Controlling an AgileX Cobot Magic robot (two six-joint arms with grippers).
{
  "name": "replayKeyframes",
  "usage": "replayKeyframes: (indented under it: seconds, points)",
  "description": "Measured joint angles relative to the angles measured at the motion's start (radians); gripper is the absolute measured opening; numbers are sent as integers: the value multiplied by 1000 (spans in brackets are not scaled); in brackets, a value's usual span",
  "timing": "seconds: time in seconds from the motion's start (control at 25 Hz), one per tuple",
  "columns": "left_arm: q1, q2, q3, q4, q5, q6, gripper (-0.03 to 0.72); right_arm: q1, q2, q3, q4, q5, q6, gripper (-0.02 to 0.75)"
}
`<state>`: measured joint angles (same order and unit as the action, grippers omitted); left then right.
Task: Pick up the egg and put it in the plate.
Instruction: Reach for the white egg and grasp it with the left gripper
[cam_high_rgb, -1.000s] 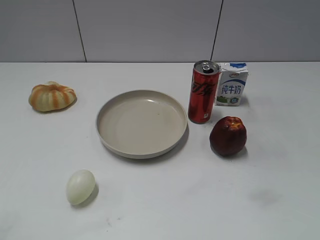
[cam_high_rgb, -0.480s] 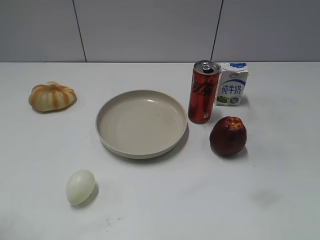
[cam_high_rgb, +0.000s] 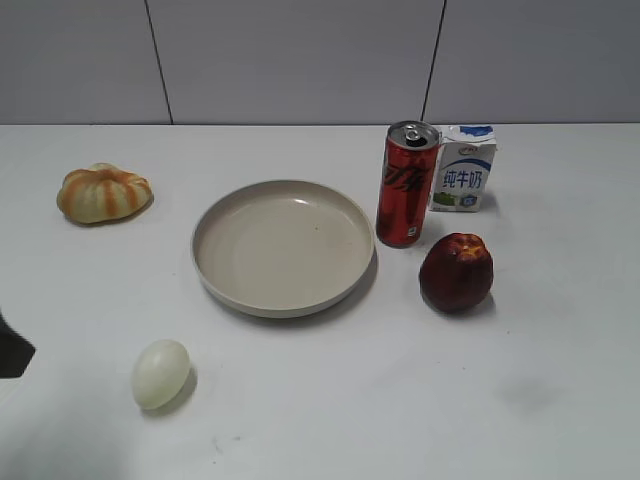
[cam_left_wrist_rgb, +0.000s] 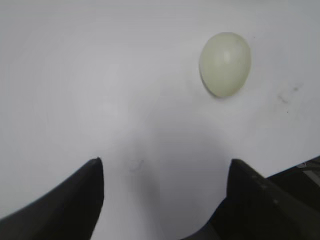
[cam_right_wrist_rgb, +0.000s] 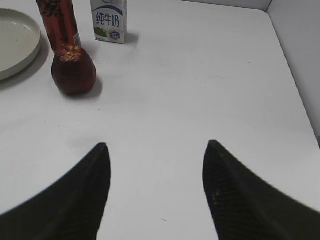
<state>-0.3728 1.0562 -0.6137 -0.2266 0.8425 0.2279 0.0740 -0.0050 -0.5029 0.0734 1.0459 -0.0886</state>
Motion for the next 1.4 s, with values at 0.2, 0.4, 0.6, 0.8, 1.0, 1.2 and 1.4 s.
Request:
replayKeyframes:
  seconds: [0.2,0.4,0.6,0.8,1.0,1.2,1.4]
  points:
    - [0,150,-121,-19,11,0,566,0,0,0,0,0,0,447]
    - [-68,251,-197,-17,30,-25,552,0,0,0,0,0,0,447]
    - [-275,317,-217,91,-46,-228,545,0,0,0,0,0,0,447]
    - [-361,430,-217,204,-71,-386,559,0,0,0,0,0,0,447]
    - [-363,520,-217,176,-152,-403,664,0,0,0,0,0,0,447]
    - [-362,591,-217,136,-198,-404,677,0,0,0,0,0,0,447]
    - [-347,666,-217,134,-207,-415,677,0,0,0,0,0,0,447]
